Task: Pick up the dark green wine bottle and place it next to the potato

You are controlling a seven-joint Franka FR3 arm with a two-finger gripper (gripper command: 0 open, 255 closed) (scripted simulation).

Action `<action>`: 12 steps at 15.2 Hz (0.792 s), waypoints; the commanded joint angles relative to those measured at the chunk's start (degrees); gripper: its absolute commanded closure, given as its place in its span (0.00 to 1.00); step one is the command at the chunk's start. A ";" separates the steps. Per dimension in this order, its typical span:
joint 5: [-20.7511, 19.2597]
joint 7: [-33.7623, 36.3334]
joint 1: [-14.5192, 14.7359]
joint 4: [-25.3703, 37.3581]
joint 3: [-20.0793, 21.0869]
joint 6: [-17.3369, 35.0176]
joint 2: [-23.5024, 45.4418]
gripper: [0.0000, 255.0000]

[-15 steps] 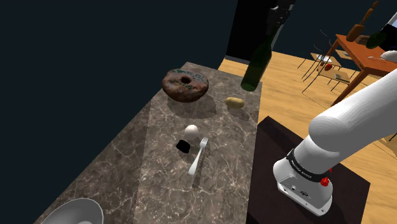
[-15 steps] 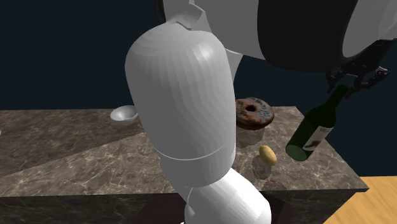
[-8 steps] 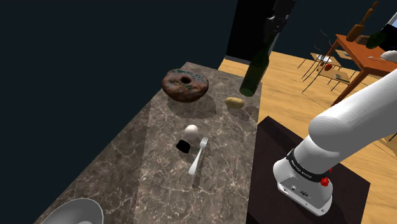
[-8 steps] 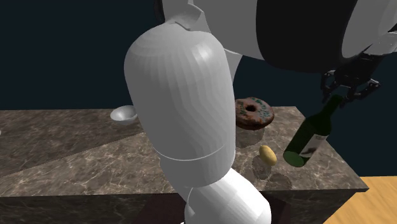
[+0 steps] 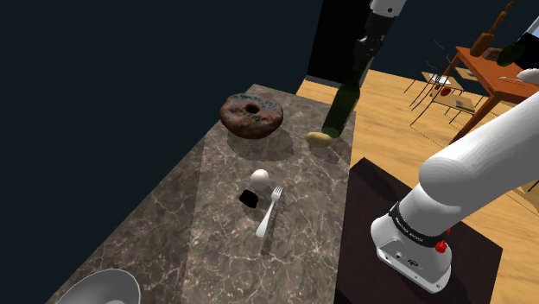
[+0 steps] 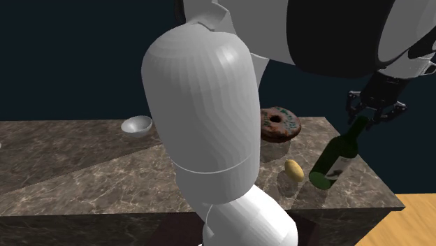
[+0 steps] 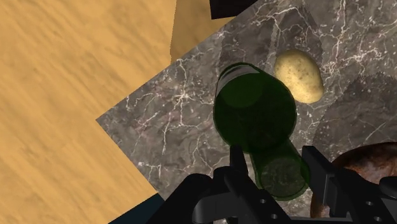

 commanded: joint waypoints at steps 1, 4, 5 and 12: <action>0.12 -0.33 -0.06 -1.53 -0.16 2.13 0.55 1.00; 0.12 -0.33 -0.06 -1.53 -0.16 2.13 0.55 1.00; 0.12 -0.33 -0.06 -1.53 -0.16 2.13 0.55 1.00; 0.12 -0.33 -0.06 -1.53 -0.16 2.13 0.55 0.00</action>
